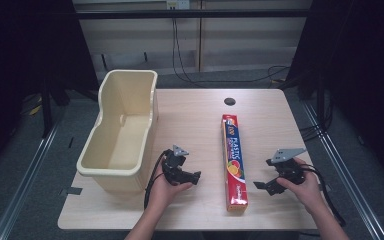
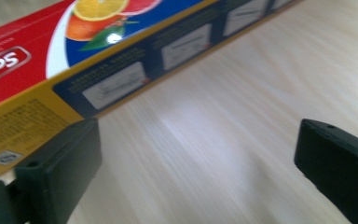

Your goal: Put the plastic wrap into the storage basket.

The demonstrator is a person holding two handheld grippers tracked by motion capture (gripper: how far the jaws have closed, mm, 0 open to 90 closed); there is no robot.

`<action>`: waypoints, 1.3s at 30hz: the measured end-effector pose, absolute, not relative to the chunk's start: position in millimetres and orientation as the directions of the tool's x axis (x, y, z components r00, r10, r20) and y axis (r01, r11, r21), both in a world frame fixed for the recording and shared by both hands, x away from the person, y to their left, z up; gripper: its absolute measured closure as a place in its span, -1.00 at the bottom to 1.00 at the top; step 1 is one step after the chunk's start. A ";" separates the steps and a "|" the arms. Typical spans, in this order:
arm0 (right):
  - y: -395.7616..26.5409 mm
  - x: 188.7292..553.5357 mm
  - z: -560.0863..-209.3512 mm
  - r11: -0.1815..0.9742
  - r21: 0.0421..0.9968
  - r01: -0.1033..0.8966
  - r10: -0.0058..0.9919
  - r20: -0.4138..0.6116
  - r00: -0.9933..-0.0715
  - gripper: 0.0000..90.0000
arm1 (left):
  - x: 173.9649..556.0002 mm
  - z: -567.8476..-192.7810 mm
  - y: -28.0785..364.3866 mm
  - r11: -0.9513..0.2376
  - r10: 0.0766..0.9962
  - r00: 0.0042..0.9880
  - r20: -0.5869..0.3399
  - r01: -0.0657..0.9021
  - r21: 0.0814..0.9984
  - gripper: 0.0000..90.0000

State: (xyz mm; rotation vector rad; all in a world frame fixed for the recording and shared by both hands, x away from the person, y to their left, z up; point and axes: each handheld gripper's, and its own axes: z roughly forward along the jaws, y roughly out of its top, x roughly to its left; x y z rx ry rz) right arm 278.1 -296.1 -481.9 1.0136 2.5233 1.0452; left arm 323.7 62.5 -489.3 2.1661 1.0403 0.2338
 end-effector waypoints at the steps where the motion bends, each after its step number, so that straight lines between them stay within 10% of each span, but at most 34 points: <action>1: -299.0 276.9 -479.2 0.505 0.694 0.513 0.683 0.042 -0.729 -0.92 | 323.0 -487.8 61.2 -0.419 0.741 0.657 -0.138 0.613 0.670 -0.92; 39: -318.7 262.8 -469.0 0.421 0.739 0.526 0.732 0.065 -0.678 -0.95 | 359.8 -429.9 -28.3 -0.497 0.696 0.688 -0.206 0.669 0.552 -0.92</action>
